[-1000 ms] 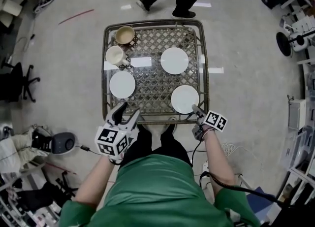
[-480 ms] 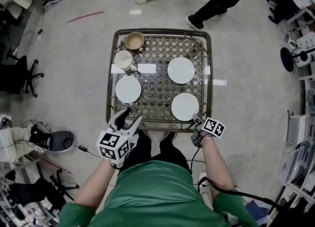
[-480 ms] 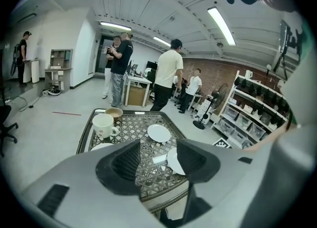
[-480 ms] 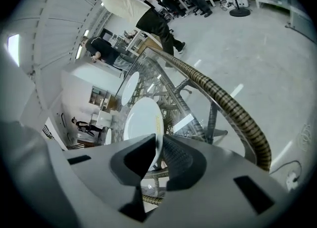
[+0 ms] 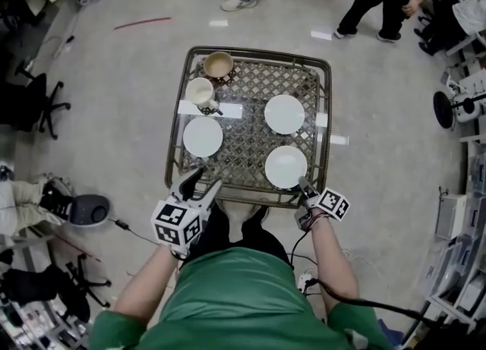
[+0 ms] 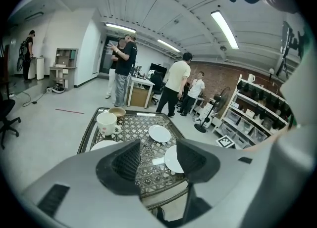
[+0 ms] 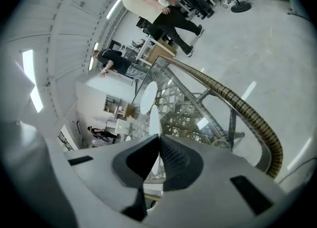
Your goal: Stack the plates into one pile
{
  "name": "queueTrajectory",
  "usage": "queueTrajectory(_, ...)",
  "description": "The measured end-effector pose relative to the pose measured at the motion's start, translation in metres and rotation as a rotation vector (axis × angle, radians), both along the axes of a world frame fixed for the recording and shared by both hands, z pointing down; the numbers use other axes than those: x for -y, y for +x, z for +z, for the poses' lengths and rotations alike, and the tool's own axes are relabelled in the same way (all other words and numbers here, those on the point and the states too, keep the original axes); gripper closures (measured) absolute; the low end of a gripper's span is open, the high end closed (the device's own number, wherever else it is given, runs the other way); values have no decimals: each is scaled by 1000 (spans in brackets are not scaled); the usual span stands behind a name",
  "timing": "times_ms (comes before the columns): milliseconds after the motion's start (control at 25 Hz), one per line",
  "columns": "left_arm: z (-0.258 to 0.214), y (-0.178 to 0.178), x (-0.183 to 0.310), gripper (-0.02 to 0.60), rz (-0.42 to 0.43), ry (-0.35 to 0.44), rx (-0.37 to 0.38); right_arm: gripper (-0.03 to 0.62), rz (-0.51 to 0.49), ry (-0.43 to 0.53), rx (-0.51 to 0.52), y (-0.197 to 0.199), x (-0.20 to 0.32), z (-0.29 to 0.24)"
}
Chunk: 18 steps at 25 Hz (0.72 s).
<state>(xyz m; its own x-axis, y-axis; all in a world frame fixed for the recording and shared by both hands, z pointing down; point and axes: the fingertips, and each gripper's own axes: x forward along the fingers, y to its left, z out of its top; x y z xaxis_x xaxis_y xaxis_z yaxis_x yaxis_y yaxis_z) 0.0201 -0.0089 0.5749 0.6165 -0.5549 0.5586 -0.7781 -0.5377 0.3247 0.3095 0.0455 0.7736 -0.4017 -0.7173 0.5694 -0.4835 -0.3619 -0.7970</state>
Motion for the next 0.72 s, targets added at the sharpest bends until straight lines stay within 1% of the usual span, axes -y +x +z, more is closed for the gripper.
queueTrajectory(320,-8,-10,-10,342,-36,21,-17,566,-32,84,44,-15,9,-30)
queueTrajectory(560,-11,-30,-16,342,-99,33,-14,566,-60,133,83,-29,19,-48)
queueTrajectory(720,-14,-50,-16,342,-151,43,-2,566,-78,159,123,-43,30,-59)
